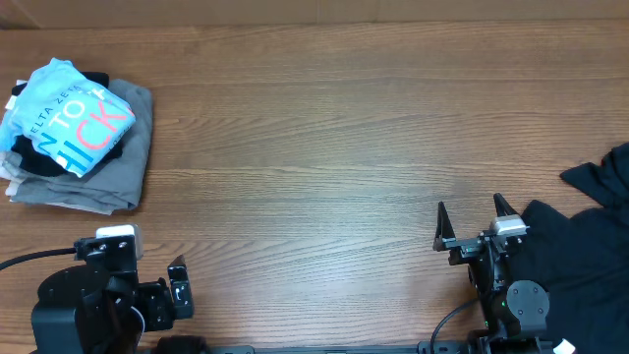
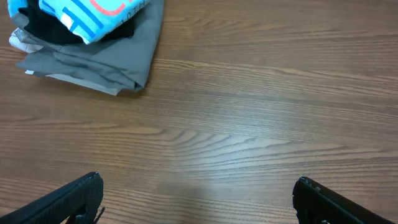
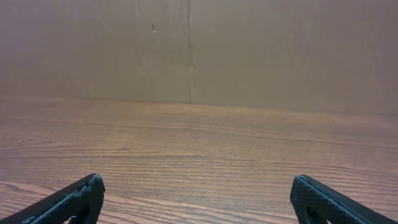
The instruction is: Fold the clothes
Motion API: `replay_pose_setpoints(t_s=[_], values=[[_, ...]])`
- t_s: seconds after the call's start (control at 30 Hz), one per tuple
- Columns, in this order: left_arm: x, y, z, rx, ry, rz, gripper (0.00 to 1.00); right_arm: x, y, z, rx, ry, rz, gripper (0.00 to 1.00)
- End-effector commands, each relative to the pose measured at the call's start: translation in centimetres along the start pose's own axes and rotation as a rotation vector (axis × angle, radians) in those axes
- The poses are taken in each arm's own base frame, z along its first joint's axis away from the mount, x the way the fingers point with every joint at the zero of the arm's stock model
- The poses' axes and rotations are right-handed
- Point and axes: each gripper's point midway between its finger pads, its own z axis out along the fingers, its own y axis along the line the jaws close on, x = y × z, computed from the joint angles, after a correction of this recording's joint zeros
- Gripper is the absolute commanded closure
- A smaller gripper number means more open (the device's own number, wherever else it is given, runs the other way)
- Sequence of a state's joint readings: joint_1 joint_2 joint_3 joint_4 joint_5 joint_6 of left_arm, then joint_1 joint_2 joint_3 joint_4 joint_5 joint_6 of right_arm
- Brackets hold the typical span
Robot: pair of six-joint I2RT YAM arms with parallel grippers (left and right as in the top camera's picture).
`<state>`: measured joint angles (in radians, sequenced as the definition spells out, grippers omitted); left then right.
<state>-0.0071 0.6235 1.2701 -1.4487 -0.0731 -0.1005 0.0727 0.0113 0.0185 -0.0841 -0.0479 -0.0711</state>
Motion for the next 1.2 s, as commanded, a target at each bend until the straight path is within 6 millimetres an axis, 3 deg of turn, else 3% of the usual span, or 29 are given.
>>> replay_pose_setpoints(t_s=[0.0, 0.1, 0.2, 0.3, 0.47, 0.6, 0.8, 0.9, 0.97, 1.17], values=[[0.2, 0.1, 0.1, -0.008, -0.001, 0.013, 0.00, 0.2, 0.1, 0.0, -0.005, -0.001, -0.005, 0.00], [0.1, 1.4, 1.1, -0.080, -0.011, -0.013, 0.00, 0.2, 0.1, 0.0, -0.005, -0.001, -0.005, 0.00], [-1.0, 1.3, 3.9, -0.068, -0.081, -0.065, 0.00, 0.2, 0.1, 0.0, -0.005, -0.001, -0.005, 0.00], [-0.7, -0.5, 9.4, 0.060, -0.199, -0.079, 0.00, 0.3, 0.1, 0.0, -0.005, 0.001, -0.005, 0.00], [-0.1, -3.0, 13.6, 0.186, -0.412, -0.023, 0.00, 0.3, 0.1, 0.0, -0.005, 0.002, -0.005, 0.00], [0.1, -4.3, 14.8, 0.240, -0.586, 0.013, 0.00, 0.3, 0.1, 0.0, -0.005, 0.002, -0.005, 0.00], [0.1, -4.6, 15.3, 0.245, -0.788, 0.059, 0.00, 0.3, 0.1, 0.0, -0.005, 0.002, -0.005, 0.00], [0.4, -4.6, 15.5, 0.207, -0.792, 0.141, 0.00, 0.3, 0.1, 0.0, -0.005, 0.002, -0.005, 0.00], [1.7, -4.2, 16.8, 0.182, -0.719, 0.154, 0.00, 0.3, 0.1, 0.0, -0.005, 0.002, -0.005, 0.00], [1.5, -4.2, 16.6, 0.193, -0.726, 0.117, 0.00, 0.3, 0.1, 0.0, -0.005, 0.002, -0.005, 0.00]])
